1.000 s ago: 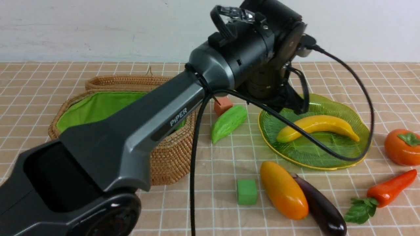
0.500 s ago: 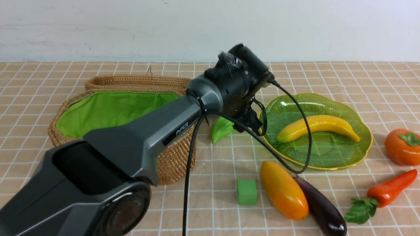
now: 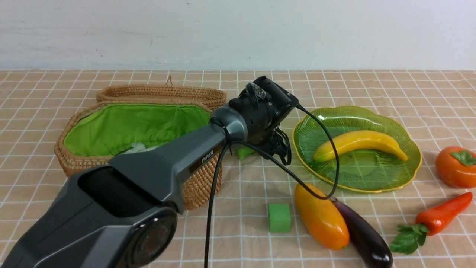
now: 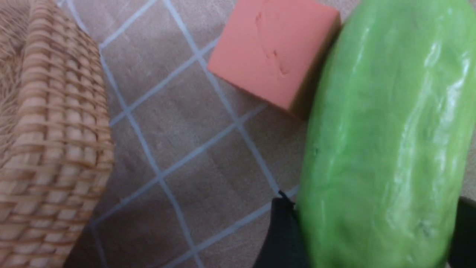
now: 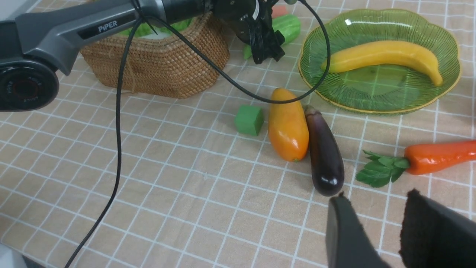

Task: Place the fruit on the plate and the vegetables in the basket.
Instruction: Take a chayote with your left arm and place it on the basket on the left.

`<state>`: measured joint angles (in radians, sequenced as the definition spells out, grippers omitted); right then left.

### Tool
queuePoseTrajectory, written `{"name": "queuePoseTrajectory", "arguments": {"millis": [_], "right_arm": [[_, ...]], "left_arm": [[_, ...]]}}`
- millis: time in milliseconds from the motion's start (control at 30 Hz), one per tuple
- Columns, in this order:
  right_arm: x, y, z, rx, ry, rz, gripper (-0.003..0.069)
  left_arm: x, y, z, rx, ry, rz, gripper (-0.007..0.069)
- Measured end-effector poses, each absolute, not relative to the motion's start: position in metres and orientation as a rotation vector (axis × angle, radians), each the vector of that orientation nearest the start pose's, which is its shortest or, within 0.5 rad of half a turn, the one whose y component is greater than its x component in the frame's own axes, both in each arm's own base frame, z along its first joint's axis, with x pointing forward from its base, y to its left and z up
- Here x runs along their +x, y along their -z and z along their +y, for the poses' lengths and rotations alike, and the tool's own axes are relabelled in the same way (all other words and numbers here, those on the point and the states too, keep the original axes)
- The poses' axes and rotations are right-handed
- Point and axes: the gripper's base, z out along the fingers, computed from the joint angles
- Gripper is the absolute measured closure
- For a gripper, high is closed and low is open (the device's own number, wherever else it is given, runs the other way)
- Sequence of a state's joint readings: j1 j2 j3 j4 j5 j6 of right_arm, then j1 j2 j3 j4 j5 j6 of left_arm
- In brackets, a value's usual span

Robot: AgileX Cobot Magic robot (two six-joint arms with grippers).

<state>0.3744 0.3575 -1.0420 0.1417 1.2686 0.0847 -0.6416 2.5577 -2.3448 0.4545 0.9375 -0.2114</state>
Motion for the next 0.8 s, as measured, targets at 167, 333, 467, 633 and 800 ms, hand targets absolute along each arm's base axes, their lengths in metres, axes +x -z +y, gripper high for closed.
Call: {"name": "queuePoseTrajectory", "arguments": {"millis": [167, 333, 467, 633, 800], "right_arm": [[-0.011, -0.406, 0.009, -0.341, -0.445, 2.062, 0.0421], [-0.011, -0.406, 0.009, -0.341, -0.446, 2.062, 0.0421], [-0.011, -0.406, 0.009, -0.341, -0.446, 2.062, 0.0423], [-0.011, -0.406, 0.009, -0.343, -0.446, 2.058, 0.0423], [-0.01, -0.408, 0.009, -0.339, -0.449, 2.033, 0.0421]], "left_arm": [[0.463, -0.165, -0.306, 0.745, -0.227, 2.389, 0.0207], [0.454, -0.186, -0.3, 0.721, -0.238, 2.452, 0.0201], [0.433, -0.234, -0.294, 0.748, -0.217, 2.497, 0.0201], [0.386, -0.316, -0.297, 0.831, -0.007, 2.45, 0.0201], [0.332, -0.382, -0.275, 1.003, 0.037, 2.311, 0.0201]]}}
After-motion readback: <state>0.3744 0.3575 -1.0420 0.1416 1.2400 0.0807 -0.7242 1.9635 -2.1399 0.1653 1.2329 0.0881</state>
